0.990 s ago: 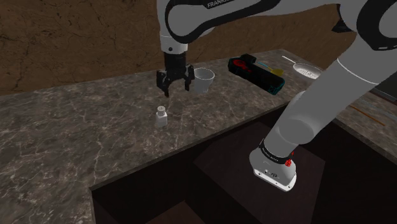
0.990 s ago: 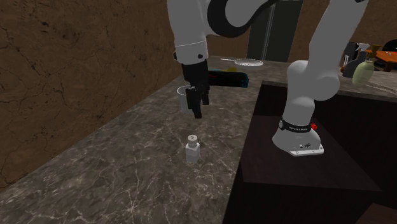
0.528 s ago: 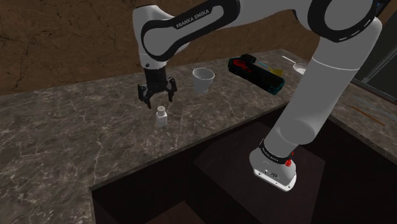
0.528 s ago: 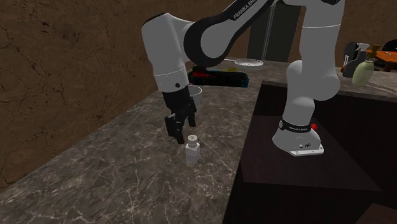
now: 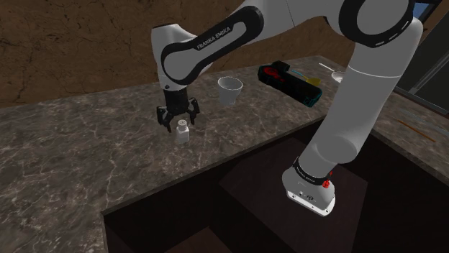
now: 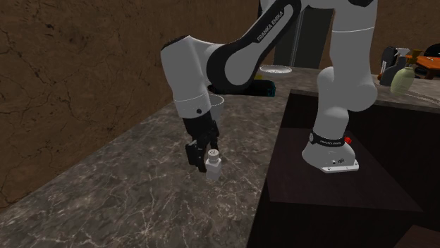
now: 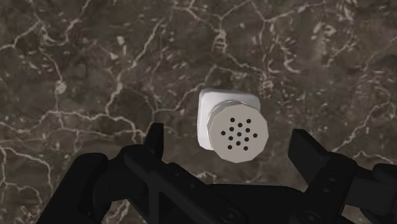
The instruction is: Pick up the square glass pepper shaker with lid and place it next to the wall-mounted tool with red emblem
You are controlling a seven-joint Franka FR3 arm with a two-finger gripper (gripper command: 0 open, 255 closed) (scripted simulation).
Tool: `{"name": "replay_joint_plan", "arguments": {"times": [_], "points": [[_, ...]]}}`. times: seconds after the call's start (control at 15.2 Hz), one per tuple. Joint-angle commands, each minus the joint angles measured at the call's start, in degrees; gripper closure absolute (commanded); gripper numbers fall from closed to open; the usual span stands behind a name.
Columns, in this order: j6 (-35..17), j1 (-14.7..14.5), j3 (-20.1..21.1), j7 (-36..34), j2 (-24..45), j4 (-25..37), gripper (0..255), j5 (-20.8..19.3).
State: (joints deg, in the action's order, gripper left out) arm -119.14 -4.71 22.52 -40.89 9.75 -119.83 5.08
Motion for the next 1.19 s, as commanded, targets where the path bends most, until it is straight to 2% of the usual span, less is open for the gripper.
{"name": "replay_joint_plan", "arguments": {"times": [0.0, 0.4, 0.46, 1.12], "points": [[-0.7, 0.0, 0.0, 0.0, 0.4, -0.2, 0, -0.2], [-0.6, 0.0, 0.0, 0.0, 0.4, -0.2, 0, -0.2], [-0.6, 0.0, 0.0, 0.0, 0.4, -0.2, 255, -0.2], [0.1, 0.0, 0.0, 0.0, 0.0, 0.0, 255, 0.0]]}}
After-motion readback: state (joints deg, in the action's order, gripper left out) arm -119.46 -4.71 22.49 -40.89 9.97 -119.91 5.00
